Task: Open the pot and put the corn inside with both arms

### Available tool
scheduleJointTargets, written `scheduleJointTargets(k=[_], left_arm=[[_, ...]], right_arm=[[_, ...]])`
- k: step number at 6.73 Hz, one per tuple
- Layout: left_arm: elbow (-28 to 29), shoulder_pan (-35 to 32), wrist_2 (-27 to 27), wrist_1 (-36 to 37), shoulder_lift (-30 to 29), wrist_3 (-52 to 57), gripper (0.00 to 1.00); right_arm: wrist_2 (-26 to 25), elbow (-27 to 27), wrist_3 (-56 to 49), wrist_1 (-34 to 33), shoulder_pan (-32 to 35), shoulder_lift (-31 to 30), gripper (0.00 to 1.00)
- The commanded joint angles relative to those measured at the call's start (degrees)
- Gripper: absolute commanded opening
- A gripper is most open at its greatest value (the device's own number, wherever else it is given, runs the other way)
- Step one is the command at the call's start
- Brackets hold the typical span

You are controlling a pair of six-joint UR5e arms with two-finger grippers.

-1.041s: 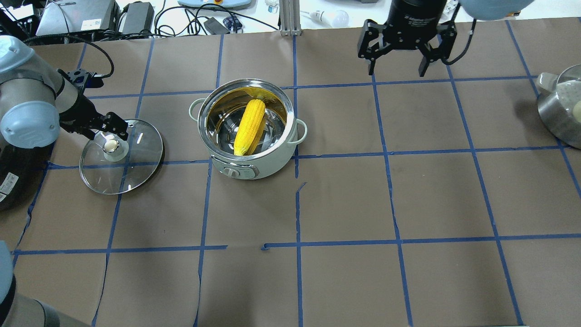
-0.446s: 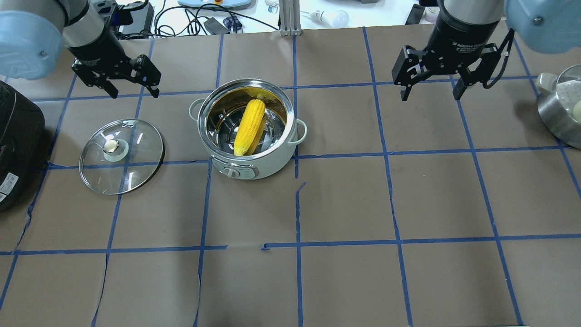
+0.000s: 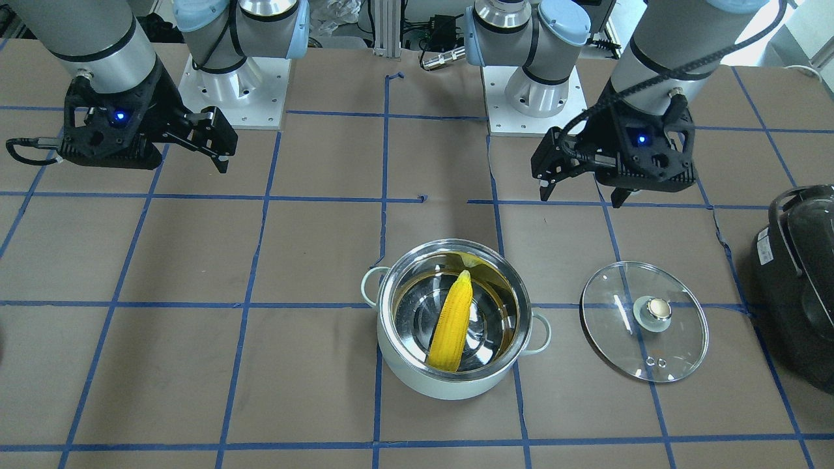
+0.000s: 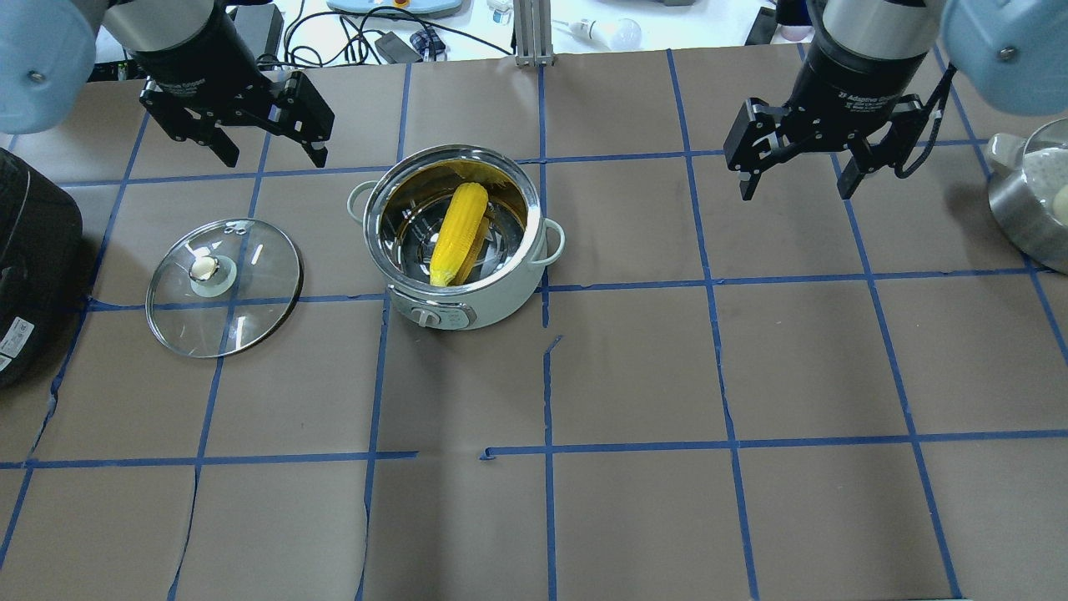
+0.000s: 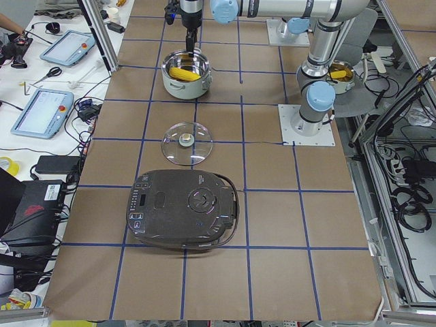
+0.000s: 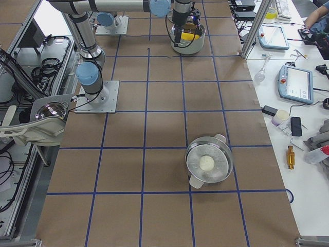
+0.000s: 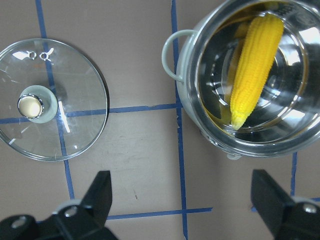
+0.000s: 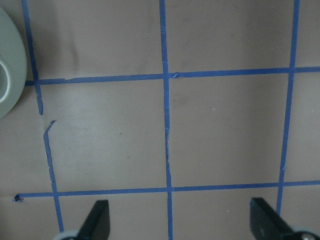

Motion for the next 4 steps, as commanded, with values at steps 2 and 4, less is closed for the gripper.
scheduleJointTargets(k=[2,4], left_arm=[[-0.4,-2.6,-0.2,-0.1,1.4,-2.6,1.00],[-1.1,-3.1,-0.2,-0.3,2.2,-2.7,1.00]], right_arm=[[0.1,0.1,0.0,0.1,0.0,0.0,1.00],[0.2,0.1,0.0,-0.3,0.0,0.0,1.00]])
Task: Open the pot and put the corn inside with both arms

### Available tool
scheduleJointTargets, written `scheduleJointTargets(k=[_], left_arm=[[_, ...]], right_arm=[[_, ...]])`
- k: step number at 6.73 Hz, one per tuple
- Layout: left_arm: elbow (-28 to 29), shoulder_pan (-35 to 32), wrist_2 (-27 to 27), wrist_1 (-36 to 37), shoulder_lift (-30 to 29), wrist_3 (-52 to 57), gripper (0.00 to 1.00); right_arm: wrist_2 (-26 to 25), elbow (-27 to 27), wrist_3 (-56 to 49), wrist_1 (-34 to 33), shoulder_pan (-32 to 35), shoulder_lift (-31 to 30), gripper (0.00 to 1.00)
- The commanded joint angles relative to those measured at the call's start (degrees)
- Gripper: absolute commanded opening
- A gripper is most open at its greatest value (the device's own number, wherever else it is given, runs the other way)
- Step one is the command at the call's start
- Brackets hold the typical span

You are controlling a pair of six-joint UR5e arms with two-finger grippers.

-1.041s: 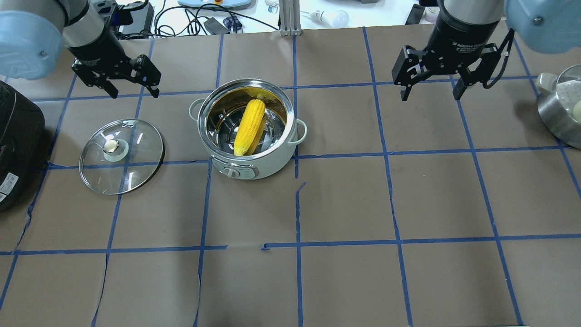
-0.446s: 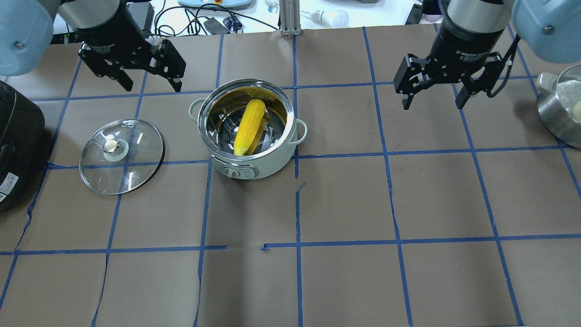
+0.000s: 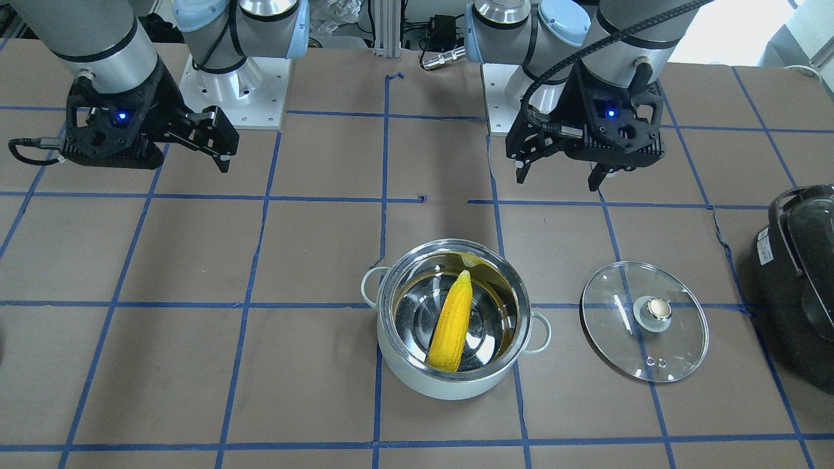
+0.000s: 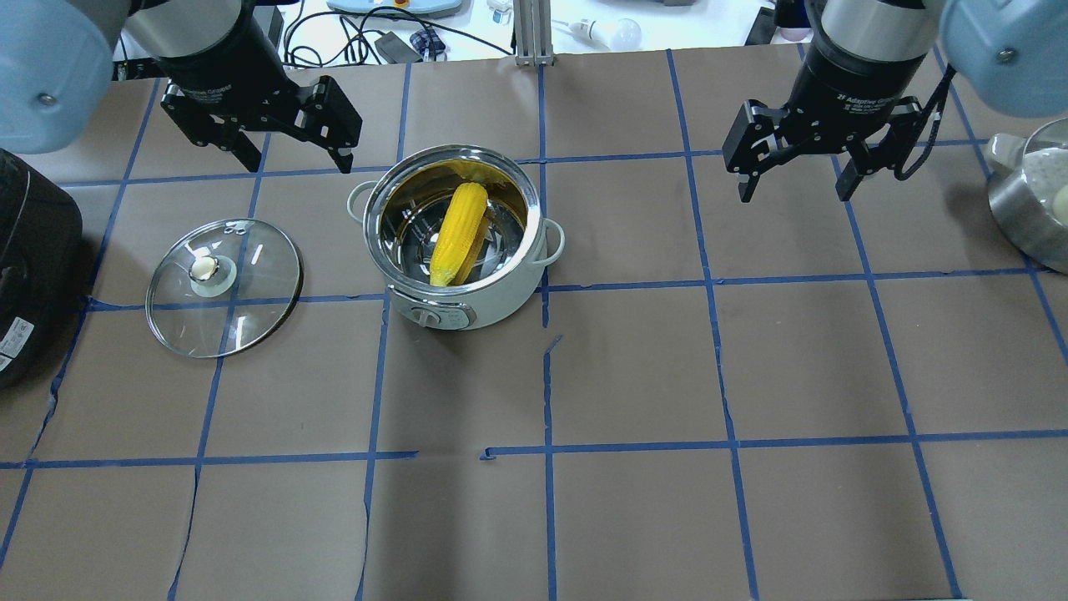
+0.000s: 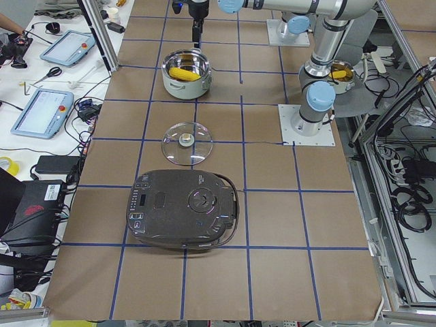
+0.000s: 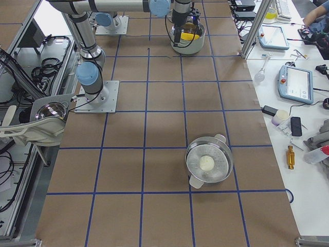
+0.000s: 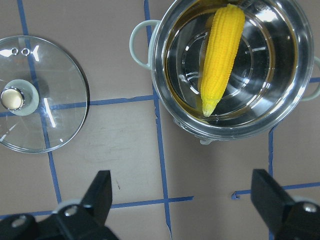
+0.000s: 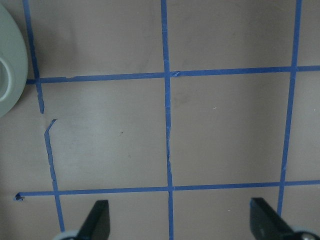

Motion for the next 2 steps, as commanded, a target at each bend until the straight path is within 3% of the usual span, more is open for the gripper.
scheduleJointTargets(k=[1,2], left_arm=[[-1.7,-0.3,0.8,-0.1,1.9,0.7,1.00],[-2.3,-0.3,1.7,0.0,2.2,0.7,1.00]], right_arm=[[0.0,-0.1,0.0,-0.2,0.0,-0.1,1.00],[0.0,-0.1,0.0,-0.2,0.0,-0.1,1.00]])
